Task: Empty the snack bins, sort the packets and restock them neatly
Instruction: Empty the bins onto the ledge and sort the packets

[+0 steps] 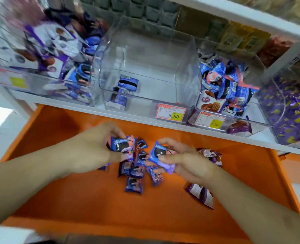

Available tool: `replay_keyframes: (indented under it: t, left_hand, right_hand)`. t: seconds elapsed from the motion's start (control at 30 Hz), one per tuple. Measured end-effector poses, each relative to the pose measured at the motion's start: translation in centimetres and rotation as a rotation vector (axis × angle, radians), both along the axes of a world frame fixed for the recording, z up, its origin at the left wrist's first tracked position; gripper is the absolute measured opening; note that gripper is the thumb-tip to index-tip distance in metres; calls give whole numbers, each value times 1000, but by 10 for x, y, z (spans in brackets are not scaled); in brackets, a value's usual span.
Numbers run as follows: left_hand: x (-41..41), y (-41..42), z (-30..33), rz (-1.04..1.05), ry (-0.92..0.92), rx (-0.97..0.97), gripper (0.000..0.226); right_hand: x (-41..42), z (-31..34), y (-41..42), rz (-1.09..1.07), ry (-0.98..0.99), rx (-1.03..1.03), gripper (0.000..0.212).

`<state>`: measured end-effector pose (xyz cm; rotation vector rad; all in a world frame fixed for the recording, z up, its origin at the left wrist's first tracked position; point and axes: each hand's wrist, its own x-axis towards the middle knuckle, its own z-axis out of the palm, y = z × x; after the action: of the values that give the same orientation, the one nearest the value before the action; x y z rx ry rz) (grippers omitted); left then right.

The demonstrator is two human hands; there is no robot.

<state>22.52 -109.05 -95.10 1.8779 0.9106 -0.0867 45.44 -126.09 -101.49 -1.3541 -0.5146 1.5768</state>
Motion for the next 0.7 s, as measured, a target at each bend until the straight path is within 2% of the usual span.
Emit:
replay_keyframes:
  t: [0.07, 0.13, 0.27, 0.37, 0.5, 0.57, 0.7]
  left_hand:
    - [-8, -2, -4, -9, -49, -53, 40]
    - [-16, -3, -13, 29, -72, -99, 39]
    - [-28, 0, -29, 49, -63, -135, 44]
    - [-31, 0, -38, -13, 78, -41, 57]
    - [-28, 8, -36, -65, 207, 117, 73]
    - [-28, 18, -25, -95, 260, 215, 71]
    - [-27, 33, -6, -74, 205, 232, 59]
  right_hand:
    - [-31, 13, 19, 42, -33, 55, 48]
    - [-55, 18, 34, 85, -159, 71, 46]
    - [-79, 11, 46, 122, -326, 4, 44]
    - [-83, -12, 48, 52, -316, -38, 35]
    - [-66, -64, 46, 50, -473, -133, 34]
    - [-52, -93, 40, 60, -557, -218, 33]
    - [-34, -131, 27, 182, -746, -373, 45]
